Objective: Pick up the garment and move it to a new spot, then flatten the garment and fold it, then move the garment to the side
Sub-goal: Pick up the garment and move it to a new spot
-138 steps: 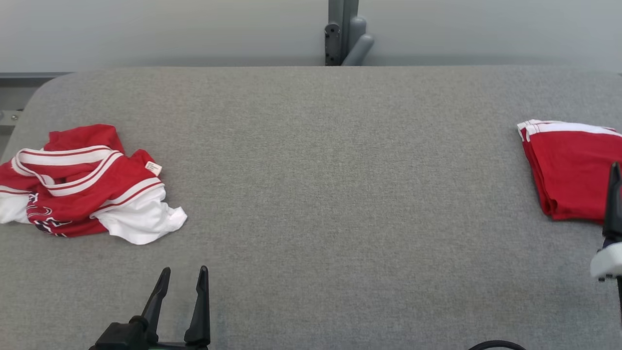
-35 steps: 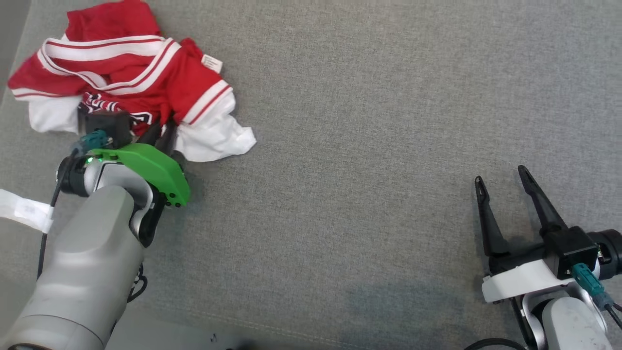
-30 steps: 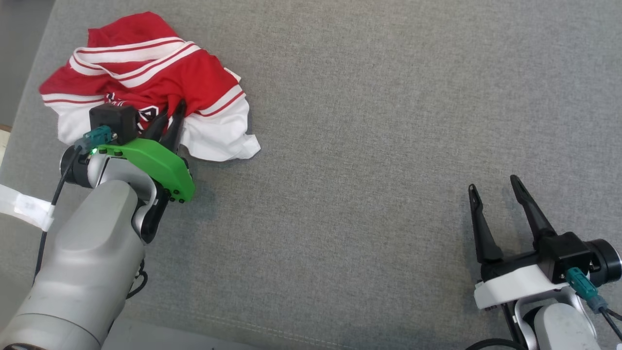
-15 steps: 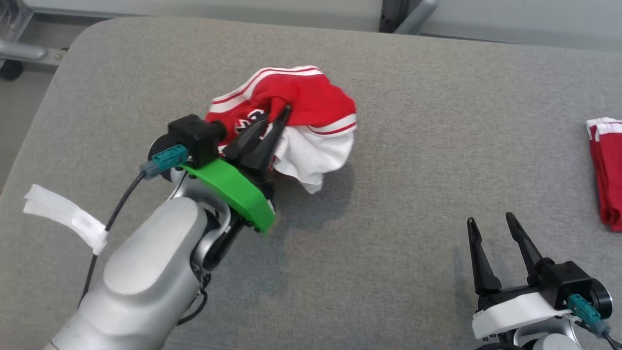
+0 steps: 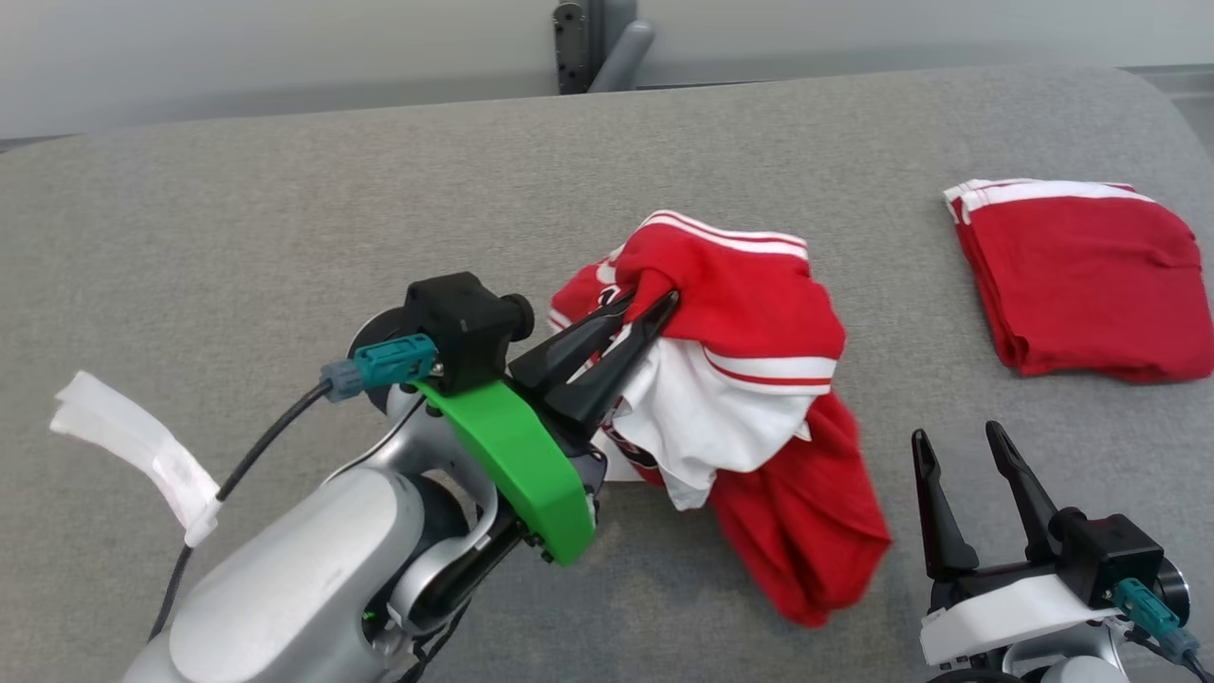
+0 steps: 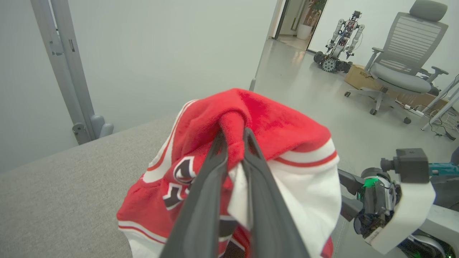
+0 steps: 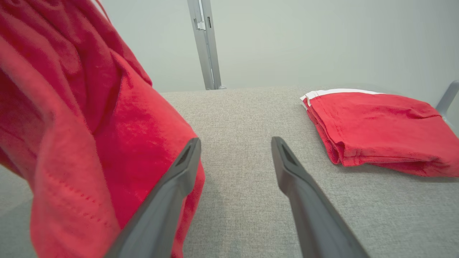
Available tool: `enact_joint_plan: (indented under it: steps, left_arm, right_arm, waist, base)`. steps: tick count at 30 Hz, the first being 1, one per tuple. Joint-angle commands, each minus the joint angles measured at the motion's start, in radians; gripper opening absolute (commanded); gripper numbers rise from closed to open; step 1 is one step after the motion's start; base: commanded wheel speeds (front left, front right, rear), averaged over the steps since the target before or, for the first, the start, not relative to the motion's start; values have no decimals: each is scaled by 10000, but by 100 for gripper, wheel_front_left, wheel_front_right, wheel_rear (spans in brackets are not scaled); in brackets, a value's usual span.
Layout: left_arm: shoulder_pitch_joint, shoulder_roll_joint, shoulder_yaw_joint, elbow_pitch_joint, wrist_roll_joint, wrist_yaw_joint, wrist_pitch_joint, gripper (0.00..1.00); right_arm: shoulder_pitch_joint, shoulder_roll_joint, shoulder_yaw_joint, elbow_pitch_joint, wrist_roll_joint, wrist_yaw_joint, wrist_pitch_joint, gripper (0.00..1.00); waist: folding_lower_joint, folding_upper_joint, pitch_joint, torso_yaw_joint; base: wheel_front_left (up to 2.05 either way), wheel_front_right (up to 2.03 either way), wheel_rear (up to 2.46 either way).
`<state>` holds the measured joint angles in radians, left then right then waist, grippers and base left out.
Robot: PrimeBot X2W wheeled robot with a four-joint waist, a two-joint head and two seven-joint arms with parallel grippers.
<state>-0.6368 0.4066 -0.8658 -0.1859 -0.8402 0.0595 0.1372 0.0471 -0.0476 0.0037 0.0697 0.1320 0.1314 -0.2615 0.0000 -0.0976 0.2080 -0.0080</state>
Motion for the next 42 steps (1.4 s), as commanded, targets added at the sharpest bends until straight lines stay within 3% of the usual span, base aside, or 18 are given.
enact_joint_plan:
  steps: [1, 3, 7, 16, 18, 20, 21, 26, 32, 36, 42]
  left_arm:
    - [198, 92, 120, 202, -262, 113, 121, 0]
    - [40, 199, 197, 751, -304, 146, 274, 0]
    - [-236, -168, 364, 2562, -705, -11, 250, 0]
    - [-1306, -1738, 300, 7241, -848, -715, -284, 0]
    - [-1439, -2103, 434, 8054, -993, -809, -620, 16]
    - [-1618, -2318, 470, 8703, -906, -899, -1026, 45]
    - [-1686, -2399, 486, 9003, -849, -941, -1263, 100]
    - [-1696, -2639, 572, 9660, -771, -1308, -2292, 100]
    - [-839, -2432, 865, 9129, -861, -1391, -3522, 100]
    - [448, -1950, 1161, 7882, -475, -982, -3966, 100]
    - [3384, -1207, 2468, 5358, 446, 62, -4016, 100]
  right_arm:
    - [66, -21, -4, -34, 122, -14, -15, 100]
    - [-15, -19, 29, -45, 192, -14, -15, 100]
    - [-142, -19, 132, -41, 257, -14, -15, 100]
    - [-391, -20, 332, 81, 223, -14, -15, 100]
    - [-419, -20, 347, 94, 200, -14, -15, 100]
    - [-423, -18, 325, 106, 179, -14, -15, 100]
    - [-415, -20, 317, 116, 174, -14, -15, 100]
    - [-335, -18, 177, 158, 183, -14, -15, 100]
    - [-85, -21, -346, 102, 147, -14, -15, 100]
    - [95, -24, -790, -116, -53, -14, -15, 100]
    - [337, -21, -1372, -415, -598, -14, -15, 100]
  waist:
    - [0, 2, 154, -771]
    - [0, 2, 270, -975]
    - [0, 2, 499, -1284]
    - [0, 2, 741, -1638]
    - [0, 2, 755, -1650]
    - [0, 2, 769, -1632]
    - [0, 2, 771, -1617]
    - [0, 2, 690, -1410]
    - [0, 2, 285, -1074]
    - [0, 2, -97, -799]
    - [0, 2, -469, -342]
  base:
    - [0, 0, 0]
    - [0, 0, 0]
    - [0, 0, 0]
    - [0, 0, 0]
    - [0, 0, 0]
    - [0, 0, 0]
    - [0, 0, 0]
    - [0, 0, 0]
    - [0, 0, 0]
    - [0, 0, 0]
    - [0, 0, 0]
